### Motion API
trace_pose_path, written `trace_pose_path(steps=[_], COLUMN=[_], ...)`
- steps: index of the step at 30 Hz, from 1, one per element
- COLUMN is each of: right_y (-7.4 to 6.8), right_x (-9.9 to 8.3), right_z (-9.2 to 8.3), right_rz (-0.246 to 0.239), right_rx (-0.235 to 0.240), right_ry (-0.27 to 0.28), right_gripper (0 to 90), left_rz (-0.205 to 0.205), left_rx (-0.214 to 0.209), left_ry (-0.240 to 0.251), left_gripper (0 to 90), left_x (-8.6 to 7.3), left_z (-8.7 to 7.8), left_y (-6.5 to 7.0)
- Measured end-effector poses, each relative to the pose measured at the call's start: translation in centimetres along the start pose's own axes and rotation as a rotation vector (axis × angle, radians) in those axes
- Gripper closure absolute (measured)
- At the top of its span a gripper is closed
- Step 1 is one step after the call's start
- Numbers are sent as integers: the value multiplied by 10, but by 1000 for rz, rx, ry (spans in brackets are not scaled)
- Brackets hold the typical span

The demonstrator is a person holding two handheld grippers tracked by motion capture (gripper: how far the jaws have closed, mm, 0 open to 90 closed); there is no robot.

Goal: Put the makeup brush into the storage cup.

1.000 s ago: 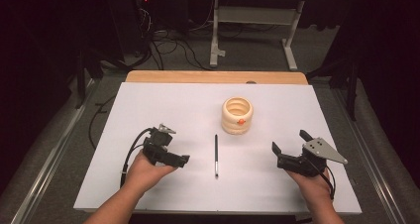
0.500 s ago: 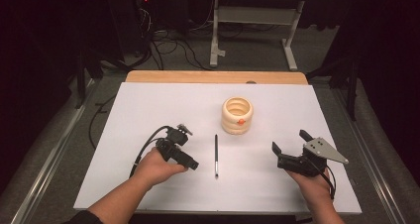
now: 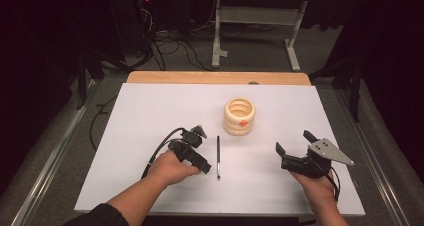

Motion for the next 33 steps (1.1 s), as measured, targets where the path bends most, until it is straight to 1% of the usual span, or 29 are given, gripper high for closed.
trace_pose_path(steps=[2, 5, 7, 10, 11, 13, 15, 17, 20, 21, 22, 24, 25, 26, 27, 28, 30, 33], right_y=[0, 0, 0, 0, 0, 1, 1, 1, 1, 1, 1, 1, 1, 1, 1, 1, 1, 1], right_x=[0, 0, 1, 1, 1, 1, 1, 1, 1, 1, 1, 2, 2, 2, 2, 2, 2, 2], right_z=[0, 0, -1, -1, -1, -1, -1, -1, -2, -1, -2, -2, -2, -2, -2, -2, -2, -2], right_rz=[6, 1, 0, 8, 8, 5, 7, 7, 4, 5, 6, 5, 2, 1, 3, 4, 6, 6], right_rx=[-2, -1, 0, 1, -1, -1, -1, -2, -2, 0, -2, -1, -1, -2, -1, -1, -1, -2], right_ry=[0, 2, 5, 7, 7, 8, 9, 8, 8, 10, 10, 11, 12, 12, 12, 13, 15, 17], right_gripper=[24, 24, 24, 24, 24, 24, 24, 24, 24, 24, 24, 24, 24, 24, 24, 24, 24, 24], left_rz=[-8, -3, -4, -9, -9, -12, -11, 1, 10, 12, 18, 18, 18, 6, 3, 1, -16, -20], left_rx=[-5, -11, -24, -42, -48, -56, -54, -39, -31, -29, -26, -11, -5, 5, 5, 1, -17, -23], left_ry=[-5, -4, -4, 16, 17, 9, 5, -7, -23, -27, -34, -37, -37, -40, -41, -38, -35, -40], left_gripper=[9, 44, 72, 131, 153, 163, 178, 197, 213, 212, 194, 201, 224, 257, 282, 315, 388, 460], left_x=[3, 7, 10, 16, 17, 21, 24, 27, 30, 31, 31, 33, 34, 35, 36, 37, 39, 41], left_z=[0, 0, 0, -3, -4, -3, -3, -1, 3, 5, 7, 8, 8, 9, 9, 9, 9, 10], left_y=[3, 7, 11, 17, 18, 23, 27, 32, 37, 39, 40, 42, 43, 44, 44, 44, 44, 45])
Point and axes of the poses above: each handheld gripper's, and its own axes: z roughly forward along the jaws, x roughly out of its top, y roughly to its right, the point moved 2 cm from there along z, roughly forward along the jaws, and after that the axes turned 9 degrees about x, right-handed, at the moved point
